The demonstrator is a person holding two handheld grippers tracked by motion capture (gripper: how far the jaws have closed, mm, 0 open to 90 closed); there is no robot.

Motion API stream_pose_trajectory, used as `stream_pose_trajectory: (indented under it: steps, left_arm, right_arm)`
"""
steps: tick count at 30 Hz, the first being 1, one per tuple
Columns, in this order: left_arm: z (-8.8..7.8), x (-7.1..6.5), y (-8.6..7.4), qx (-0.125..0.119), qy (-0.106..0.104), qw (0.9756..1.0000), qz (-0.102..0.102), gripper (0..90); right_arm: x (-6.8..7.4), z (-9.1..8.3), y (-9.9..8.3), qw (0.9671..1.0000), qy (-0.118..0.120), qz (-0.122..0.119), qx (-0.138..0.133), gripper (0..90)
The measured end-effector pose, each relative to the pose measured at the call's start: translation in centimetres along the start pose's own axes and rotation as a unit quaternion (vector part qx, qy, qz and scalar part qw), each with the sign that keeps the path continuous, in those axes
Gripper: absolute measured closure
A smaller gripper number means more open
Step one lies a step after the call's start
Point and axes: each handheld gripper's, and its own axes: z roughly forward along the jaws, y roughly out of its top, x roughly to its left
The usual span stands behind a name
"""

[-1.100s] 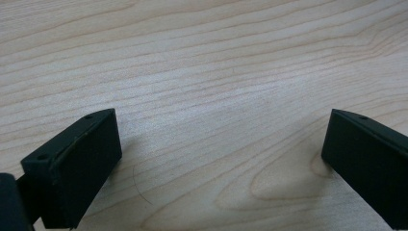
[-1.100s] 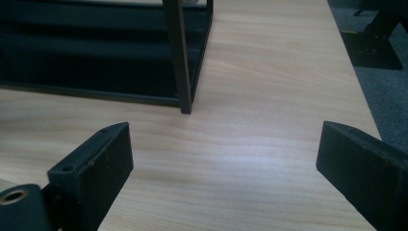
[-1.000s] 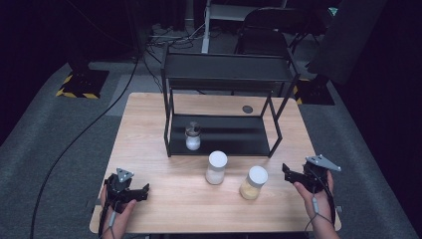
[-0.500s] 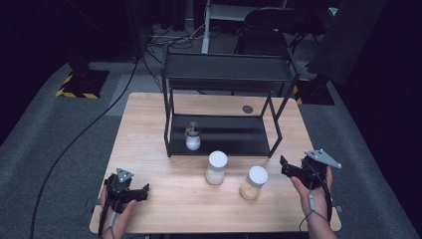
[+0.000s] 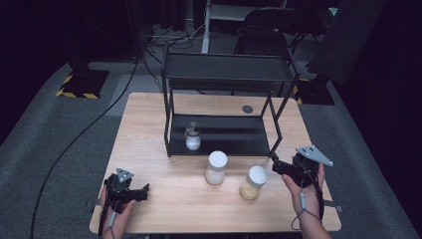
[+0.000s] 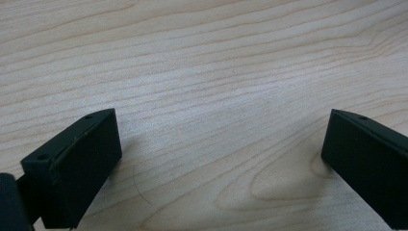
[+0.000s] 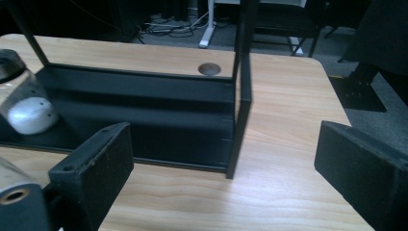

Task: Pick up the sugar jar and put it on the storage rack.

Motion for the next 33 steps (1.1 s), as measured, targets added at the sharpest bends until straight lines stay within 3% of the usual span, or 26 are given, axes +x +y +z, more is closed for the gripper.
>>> stream_pose_trajectory:
  steps: [11, 33]
  left_arm:
    - [0.0, 0.0, 0.0, -0.001, 0.0, 1.0, -0.001, 0.4]
    - [0.0, 0.0, 0.0, 0.0, 0.0, 1.0, 0.0, 0.4]
  right_arm:
    - [2.7, -0.2, 0.4, 0.9995, 0.024, -0.018, -0.006, 6.1]
    - [6.4, 0.4, 1.3, 0.997, 0.063, -0.041, -0.015, 6.1]
